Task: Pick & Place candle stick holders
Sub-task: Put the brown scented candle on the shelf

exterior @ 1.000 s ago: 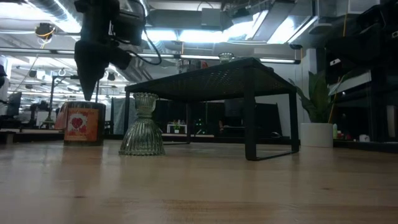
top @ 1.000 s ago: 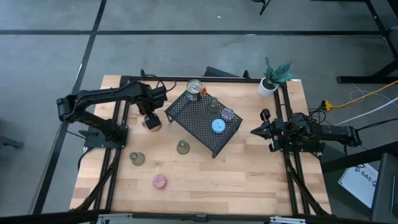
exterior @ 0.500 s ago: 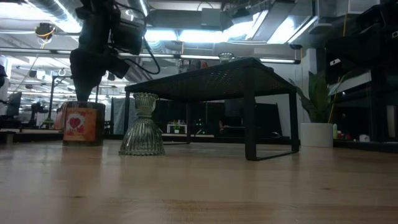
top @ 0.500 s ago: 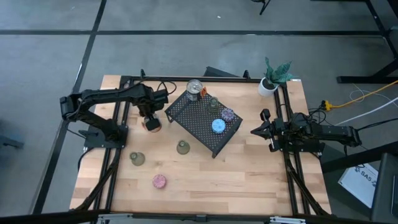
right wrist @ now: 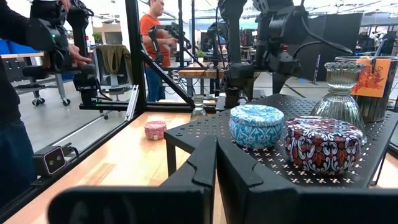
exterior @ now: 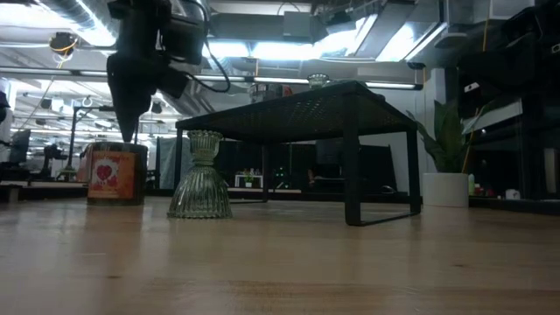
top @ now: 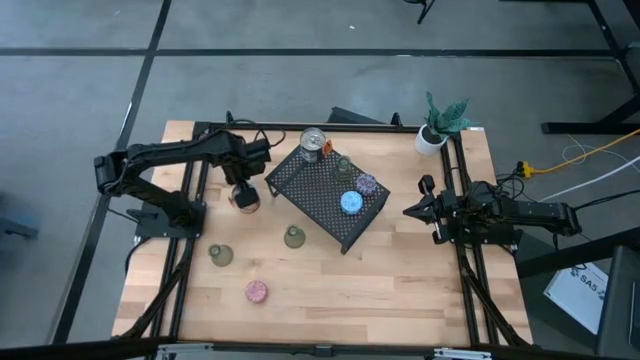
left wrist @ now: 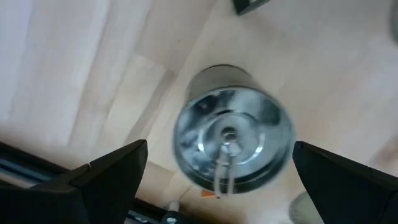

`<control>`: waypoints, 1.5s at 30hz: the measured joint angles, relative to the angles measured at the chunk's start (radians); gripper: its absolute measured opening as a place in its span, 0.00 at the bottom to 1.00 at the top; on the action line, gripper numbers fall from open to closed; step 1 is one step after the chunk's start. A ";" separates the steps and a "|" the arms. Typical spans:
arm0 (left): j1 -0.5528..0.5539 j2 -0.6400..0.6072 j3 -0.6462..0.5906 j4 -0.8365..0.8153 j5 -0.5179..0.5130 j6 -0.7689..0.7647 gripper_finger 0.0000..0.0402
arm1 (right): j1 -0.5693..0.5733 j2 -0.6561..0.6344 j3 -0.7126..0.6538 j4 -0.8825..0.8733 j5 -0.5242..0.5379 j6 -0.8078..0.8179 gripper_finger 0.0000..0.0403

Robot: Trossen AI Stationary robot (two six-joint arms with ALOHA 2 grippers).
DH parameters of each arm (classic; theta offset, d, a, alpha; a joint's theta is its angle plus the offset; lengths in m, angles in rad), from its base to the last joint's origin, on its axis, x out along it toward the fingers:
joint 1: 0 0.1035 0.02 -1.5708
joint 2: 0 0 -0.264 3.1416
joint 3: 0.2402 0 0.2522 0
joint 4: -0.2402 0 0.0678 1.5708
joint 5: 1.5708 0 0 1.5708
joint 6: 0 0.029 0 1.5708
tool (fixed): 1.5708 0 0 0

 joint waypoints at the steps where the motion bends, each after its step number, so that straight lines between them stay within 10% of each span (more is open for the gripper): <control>1: 0.000 0.000 0.003 -0.001 0.016 0.000 1.00 | 0.000 0.000 0.000 0.000 0.000 0.000 0.04; 45: -0.009 0.057 -0.060 0.020 0.042 0.018 1.00 | 0.000 0.000 0.000 0.000 0.000 0.000 0.04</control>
